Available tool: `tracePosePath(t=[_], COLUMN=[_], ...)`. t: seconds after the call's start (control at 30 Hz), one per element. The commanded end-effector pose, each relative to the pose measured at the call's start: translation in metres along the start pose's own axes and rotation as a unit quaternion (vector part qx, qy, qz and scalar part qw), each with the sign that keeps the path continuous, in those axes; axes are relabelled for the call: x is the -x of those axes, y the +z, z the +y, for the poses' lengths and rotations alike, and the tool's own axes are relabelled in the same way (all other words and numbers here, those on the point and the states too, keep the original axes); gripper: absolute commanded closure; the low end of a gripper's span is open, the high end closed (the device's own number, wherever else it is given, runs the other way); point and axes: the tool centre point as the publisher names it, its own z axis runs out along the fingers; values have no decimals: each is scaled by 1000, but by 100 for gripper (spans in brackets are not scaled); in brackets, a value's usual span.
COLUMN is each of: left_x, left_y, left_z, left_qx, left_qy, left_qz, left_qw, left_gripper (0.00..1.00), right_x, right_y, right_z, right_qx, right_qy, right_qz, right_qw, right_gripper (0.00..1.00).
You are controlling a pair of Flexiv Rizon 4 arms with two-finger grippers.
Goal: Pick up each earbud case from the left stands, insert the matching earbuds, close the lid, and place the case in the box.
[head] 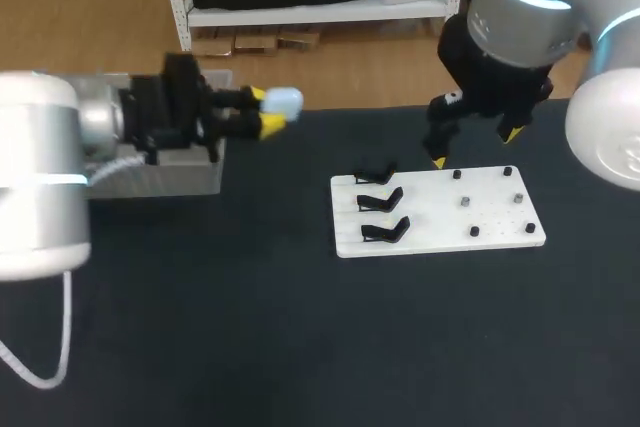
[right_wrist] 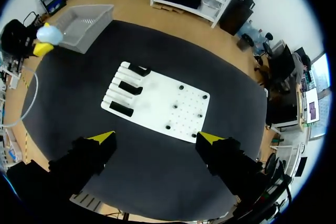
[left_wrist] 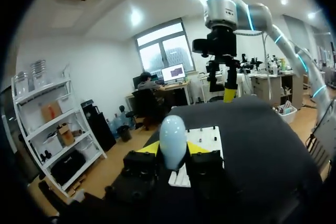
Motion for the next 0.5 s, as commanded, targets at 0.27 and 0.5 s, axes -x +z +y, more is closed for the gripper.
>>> tracePosePath(t=[0.27,0.5], left_x=[-13,-58], left_y=[-58,-67], left_z=[50,74], left_qx=[112,145], left_qy=[-37,-86], left_qz=[70,89], left_qw=[991,982], left_gripper=[100,100], right_x=[-2,-2], right_y=[-1,-1], right_z=[0,0], right_qx=[0,0], right_qy=[0,0], right_qz=[-2,-2], right_qw=[1000,1000], right_gripper=[0,0])
